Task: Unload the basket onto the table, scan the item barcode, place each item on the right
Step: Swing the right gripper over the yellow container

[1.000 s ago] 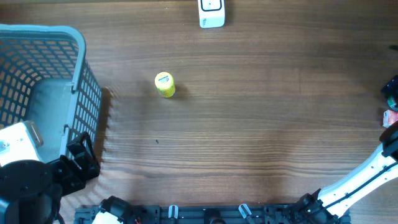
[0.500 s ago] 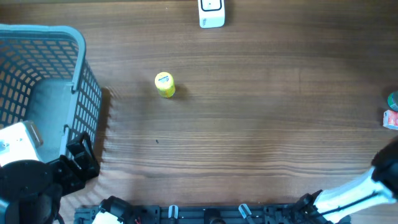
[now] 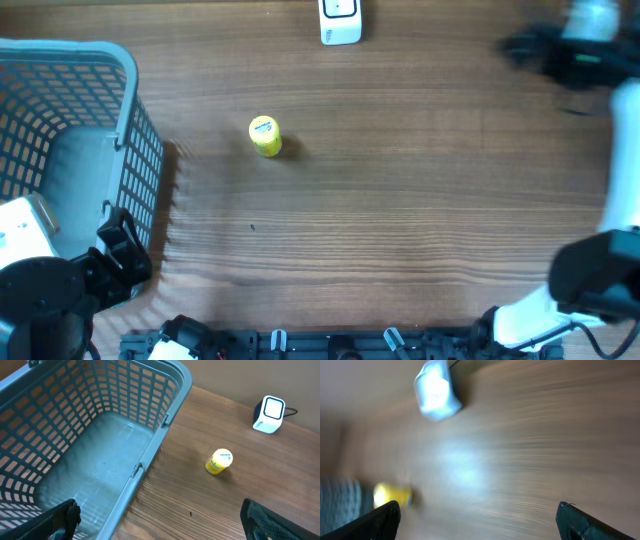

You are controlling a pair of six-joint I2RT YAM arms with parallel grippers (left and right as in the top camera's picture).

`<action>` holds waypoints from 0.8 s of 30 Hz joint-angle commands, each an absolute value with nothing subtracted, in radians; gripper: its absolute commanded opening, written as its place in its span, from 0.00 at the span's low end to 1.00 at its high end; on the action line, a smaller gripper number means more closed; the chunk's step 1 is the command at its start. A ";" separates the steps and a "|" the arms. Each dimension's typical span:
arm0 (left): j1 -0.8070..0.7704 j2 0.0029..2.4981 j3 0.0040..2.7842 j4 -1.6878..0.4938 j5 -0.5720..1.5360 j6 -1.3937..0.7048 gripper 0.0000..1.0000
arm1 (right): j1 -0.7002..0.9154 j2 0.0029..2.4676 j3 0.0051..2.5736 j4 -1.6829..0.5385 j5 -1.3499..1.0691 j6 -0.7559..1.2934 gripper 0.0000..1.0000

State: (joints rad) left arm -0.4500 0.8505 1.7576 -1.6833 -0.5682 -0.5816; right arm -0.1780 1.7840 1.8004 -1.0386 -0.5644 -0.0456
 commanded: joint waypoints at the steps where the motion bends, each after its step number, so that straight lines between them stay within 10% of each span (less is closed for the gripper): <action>1: -0.453 0.845 1.758 -1.684 -0.588 -0.581 1.00 | 0.136 1.827 1.798 -1.019 -0.425 -0.255 1.00; 10: -0.453 0.845 1.758 -1.684 -0.588 -0.581 1.00 | 0.540 2.016 1.801 -0.934 -0.394 -0.324 1.00; 24: -0.453 0.845 1.758 -1.684 -0.575 -0.581 1.00 | 0.690 2.129 1.802 -0.781 -0.262 -0.364 1.00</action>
